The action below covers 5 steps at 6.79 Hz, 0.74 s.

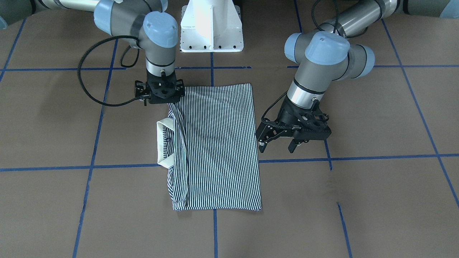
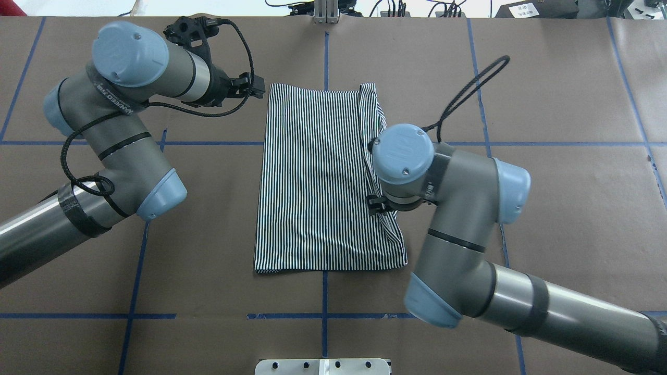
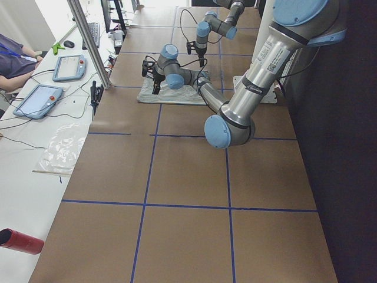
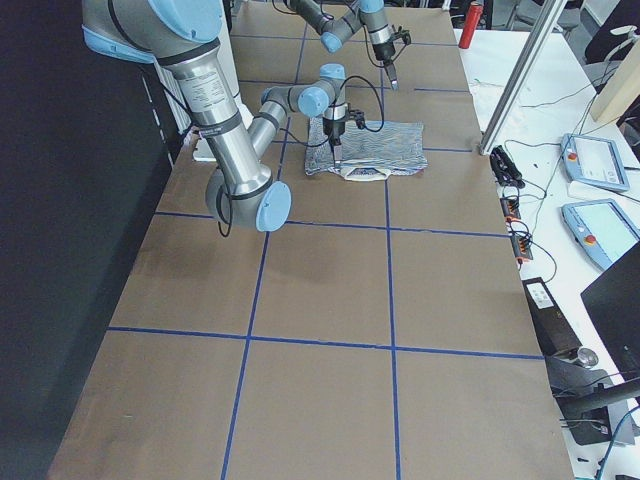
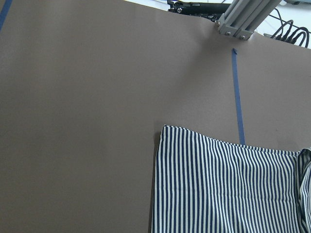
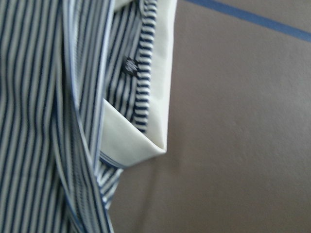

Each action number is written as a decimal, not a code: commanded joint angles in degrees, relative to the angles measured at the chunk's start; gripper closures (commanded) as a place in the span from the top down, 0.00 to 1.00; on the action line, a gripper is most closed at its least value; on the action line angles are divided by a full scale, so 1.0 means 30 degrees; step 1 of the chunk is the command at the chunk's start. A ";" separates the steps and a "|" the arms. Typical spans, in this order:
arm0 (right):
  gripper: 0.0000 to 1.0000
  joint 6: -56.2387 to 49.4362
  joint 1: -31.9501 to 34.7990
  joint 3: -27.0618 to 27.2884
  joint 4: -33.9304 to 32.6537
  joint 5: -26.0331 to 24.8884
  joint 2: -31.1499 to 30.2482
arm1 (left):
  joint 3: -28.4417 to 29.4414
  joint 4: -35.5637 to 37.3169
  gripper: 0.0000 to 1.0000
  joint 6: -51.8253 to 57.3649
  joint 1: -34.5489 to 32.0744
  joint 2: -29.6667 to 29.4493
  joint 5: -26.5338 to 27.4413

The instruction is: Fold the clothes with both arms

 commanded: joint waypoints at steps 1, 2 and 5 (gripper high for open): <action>1.00 -0.0154 0.0052 -0.4785 0.1215 -0.0003 0.3113 | -0.0036 -0.0022 1.00 0.0023 -0.0023 0.0038 -0.0029; 1.00 -0.0415 -0.0065 -0.5788 0.1459 0.0113 0.3088 | -0.0036 -0.0022 1.00 0.0023 -0.0024 0.0039 -0.0029; 1.00 -0.1585 0.0225 -0.5654 0.1257 0.0783 0.2504 | -0.0007 -0.0051 1.00 0.0023 -0.0024 0.0068 0.0000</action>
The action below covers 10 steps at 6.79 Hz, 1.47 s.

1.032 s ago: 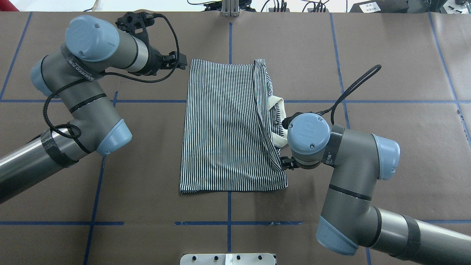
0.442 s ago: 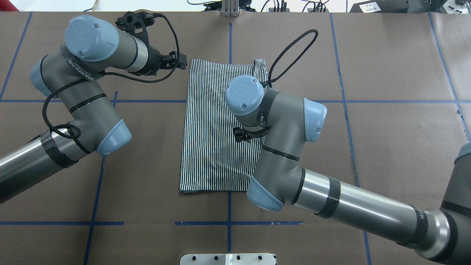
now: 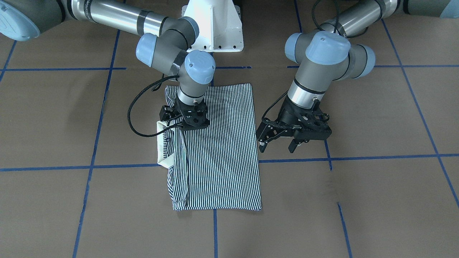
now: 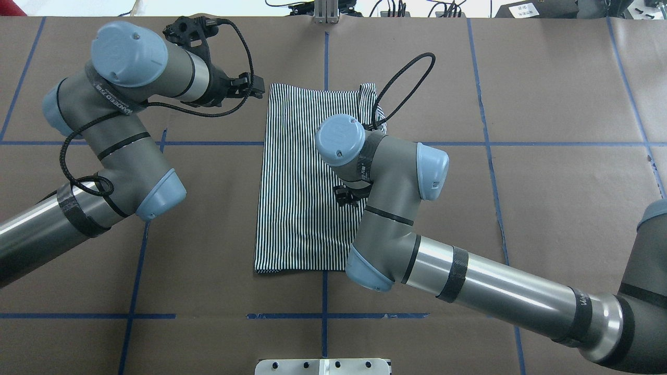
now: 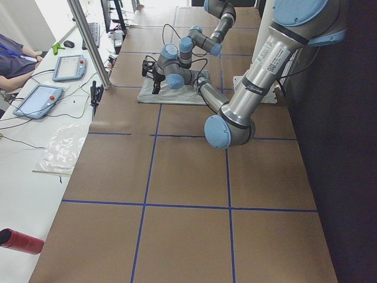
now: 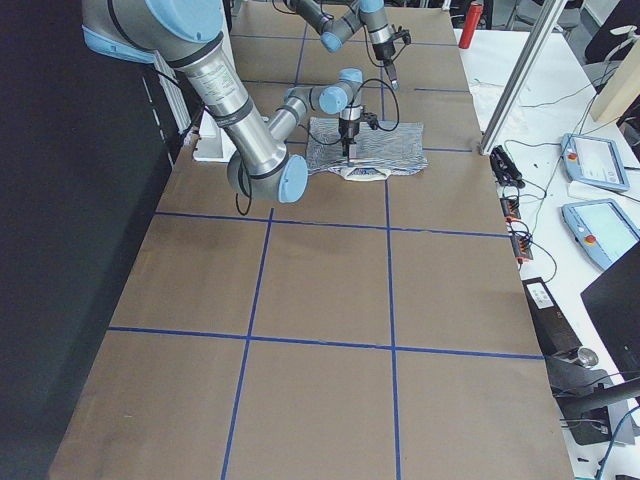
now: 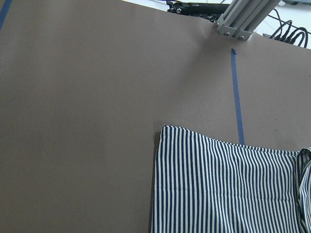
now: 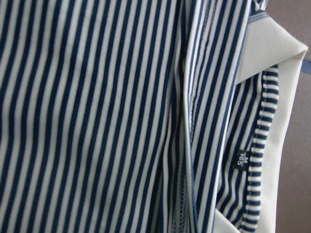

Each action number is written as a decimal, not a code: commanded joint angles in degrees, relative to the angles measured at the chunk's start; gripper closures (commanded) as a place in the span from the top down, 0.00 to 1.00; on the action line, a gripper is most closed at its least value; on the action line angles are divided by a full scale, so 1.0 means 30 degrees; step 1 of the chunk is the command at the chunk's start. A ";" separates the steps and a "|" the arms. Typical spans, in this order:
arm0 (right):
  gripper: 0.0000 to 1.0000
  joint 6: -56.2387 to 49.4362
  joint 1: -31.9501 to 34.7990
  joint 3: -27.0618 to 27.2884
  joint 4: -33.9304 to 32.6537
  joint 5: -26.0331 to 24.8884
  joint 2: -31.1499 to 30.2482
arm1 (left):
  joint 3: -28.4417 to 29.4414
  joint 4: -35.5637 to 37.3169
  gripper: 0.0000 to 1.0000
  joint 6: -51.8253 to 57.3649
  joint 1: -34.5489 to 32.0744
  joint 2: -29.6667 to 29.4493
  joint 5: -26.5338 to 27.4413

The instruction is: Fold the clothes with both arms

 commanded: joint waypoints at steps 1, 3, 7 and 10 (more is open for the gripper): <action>1.00 -0.0450 0.0359 0.0119 -0.0105 0.0615 -0.0325 | 0.0003 -0.0004 1.00 0.0000 0.0000 -0.0009 0.0023; 1.00 -0.0538 0.0420 0.1140 -0.0309 0.0733 -0.1172 | 0.0003 -0.0004 1.00 0.0000 0.0000 -0.0009 0.0023; 1.00 -0.1322 0.1178 0.2133 -0.0399 0.0734 -0.2632 | 0.0090 -0.0178 1.00 -0.0058 0.0029 -0.0097 0.0023; 1.00 -0.2761 0.2059 0.5296 -0.1218 0.0530 -0.5680 | 0.0090 -0.0180 1.00 -0.0087 0.0029 -0.0097 0.0023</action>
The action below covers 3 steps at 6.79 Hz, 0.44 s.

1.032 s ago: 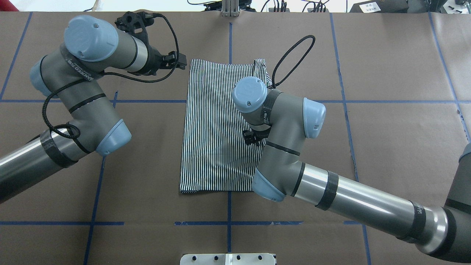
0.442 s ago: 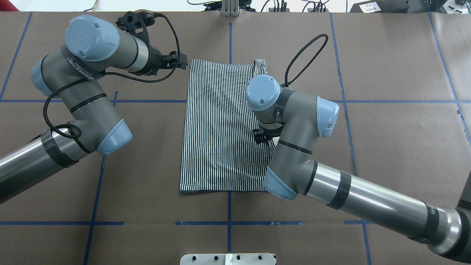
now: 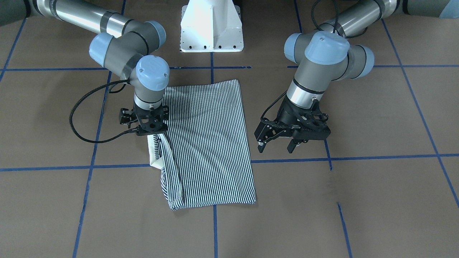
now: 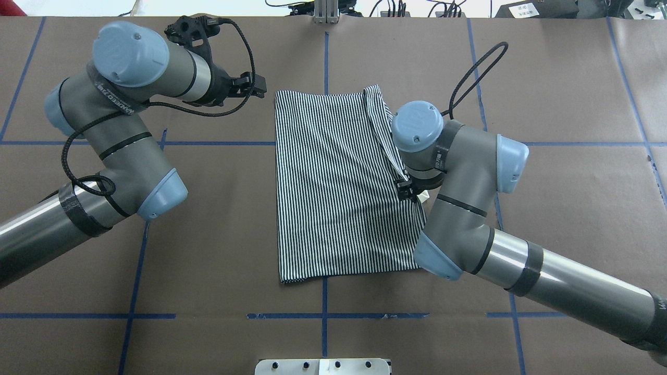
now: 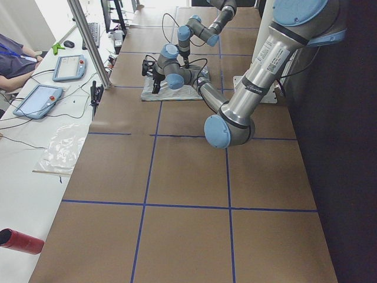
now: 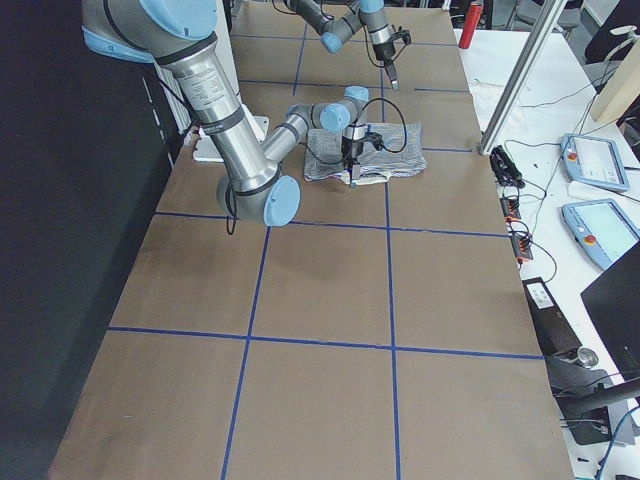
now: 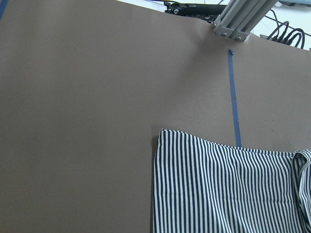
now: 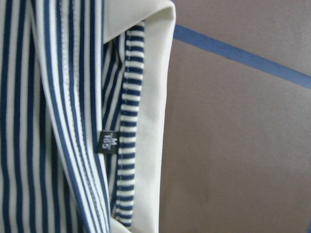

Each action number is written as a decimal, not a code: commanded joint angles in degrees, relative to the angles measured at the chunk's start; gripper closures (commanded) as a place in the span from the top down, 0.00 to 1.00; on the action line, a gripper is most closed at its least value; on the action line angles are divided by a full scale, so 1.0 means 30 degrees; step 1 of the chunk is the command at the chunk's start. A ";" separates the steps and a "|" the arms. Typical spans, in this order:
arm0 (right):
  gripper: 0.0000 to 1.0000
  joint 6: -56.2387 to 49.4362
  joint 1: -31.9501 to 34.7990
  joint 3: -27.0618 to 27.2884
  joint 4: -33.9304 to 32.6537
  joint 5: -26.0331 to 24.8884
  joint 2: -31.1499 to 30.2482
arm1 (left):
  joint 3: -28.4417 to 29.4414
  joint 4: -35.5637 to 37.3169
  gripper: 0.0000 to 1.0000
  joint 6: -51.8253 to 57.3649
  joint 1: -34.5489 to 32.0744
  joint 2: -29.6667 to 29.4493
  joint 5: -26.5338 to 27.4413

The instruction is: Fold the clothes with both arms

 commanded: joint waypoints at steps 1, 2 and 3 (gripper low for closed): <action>1.00 -0.0510 0.0332 0.1322 -0.0247 -0.0015 -0.0666 | -0.0027 -0.0006 1.00 -0.0023 0.0000 -0.0059 0.0000; 1.00 -0.0481 0.0478 0.1178 -0.0072 -0.0043 -0.0285 | -0.0027 -0.0006 1.00 -0.0023 0.0000 -0.0060 0.0000; 1.00 -0.0567 0.0856 0.0568 -0.0013 -0.0101 0.0531 | -0.0027 -0.0006 1.00 0.0035 0.0000 0.0027 0.0000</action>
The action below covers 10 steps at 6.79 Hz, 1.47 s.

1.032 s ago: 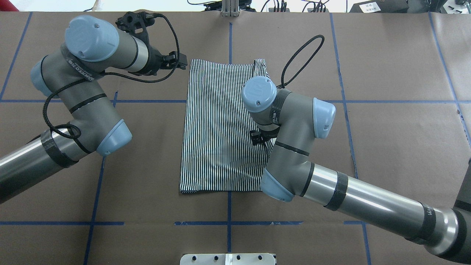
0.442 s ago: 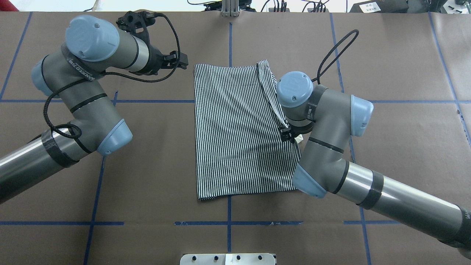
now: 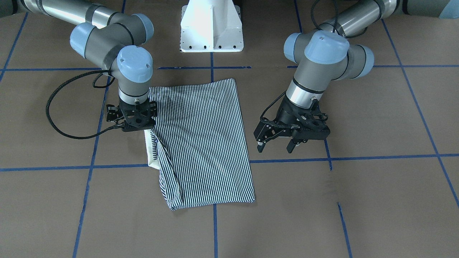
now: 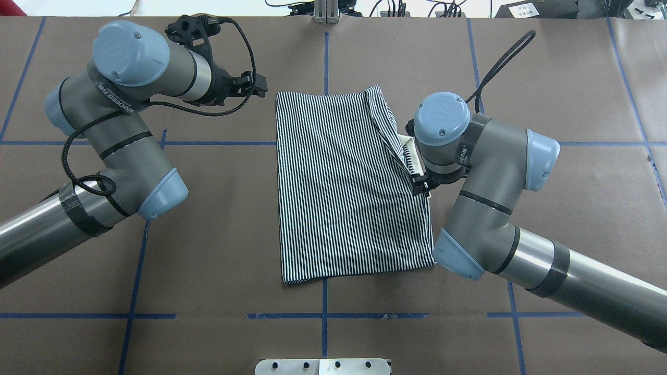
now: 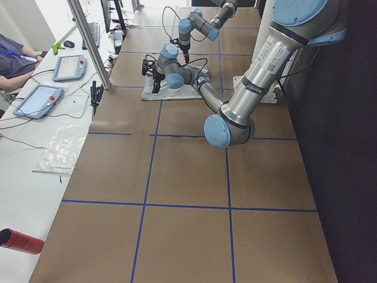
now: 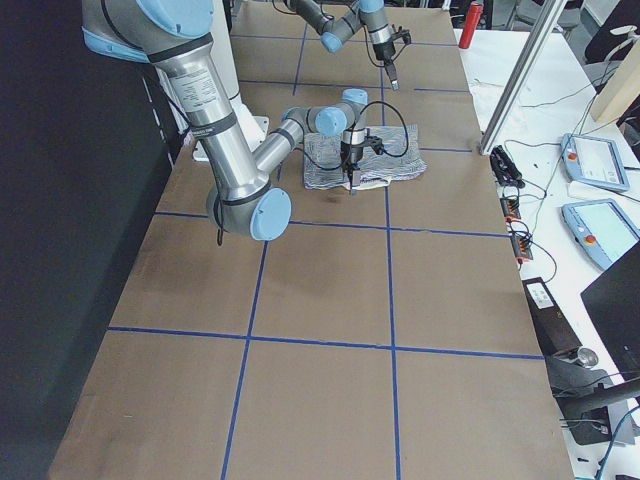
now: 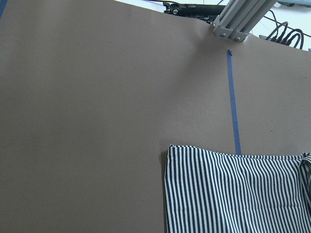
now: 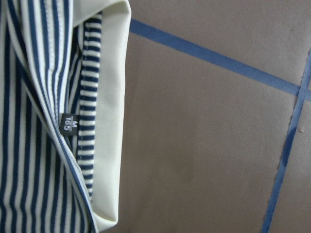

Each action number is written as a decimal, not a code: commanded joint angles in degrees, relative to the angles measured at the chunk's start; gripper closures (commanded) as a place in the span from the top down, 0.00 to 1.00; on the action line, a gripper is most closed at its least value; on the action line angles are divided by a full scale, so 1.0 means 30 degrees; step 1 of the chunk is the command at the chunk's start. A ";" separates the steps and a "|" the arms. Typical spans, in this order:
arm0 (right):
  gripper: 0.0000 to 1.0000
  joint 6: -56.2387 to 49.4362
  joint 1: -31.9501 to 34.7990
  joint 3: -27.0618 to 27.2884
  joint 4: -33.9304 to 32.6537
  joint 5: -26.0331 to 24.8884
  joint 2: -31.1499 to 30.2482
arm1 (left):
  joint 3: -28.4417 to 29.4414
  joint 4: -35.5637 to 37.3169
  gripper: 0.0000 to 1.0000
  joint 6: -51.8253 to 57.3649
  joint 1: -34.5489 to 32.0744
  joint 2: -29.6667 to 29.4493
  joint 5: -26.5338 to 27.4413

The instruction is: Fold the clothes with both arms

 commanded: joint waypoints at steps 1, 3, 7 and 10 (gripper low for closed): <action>1.00 -0.0043 0.0375 -0.2406 0.0556 -0.0077 0.2947 | -0.0061 0.0029 1.00 0.0044 -0.0029 0.0029 -0.0029; 1.00 -0.0042 0.0376 -0.6304 0.3563 -0.0077 0.4869 | -0.0352 0.0175 1.00 -0.0043 -0.0029 -0.0001 -0.0029; 1.00 -0.1624 0.0960 -0.7724 0.3928 -0.0136 0.4903 | -0.1466 0.0293 1.00 -0.0073 -0.0029 0.0029 0.0029; 1.00 -0.1596 0.1020 -0.8139 0.4692 -0.0136 0.5019 | -0.1497 0.0293 1.00 0.0044 -0.0029 0.0058 0.0029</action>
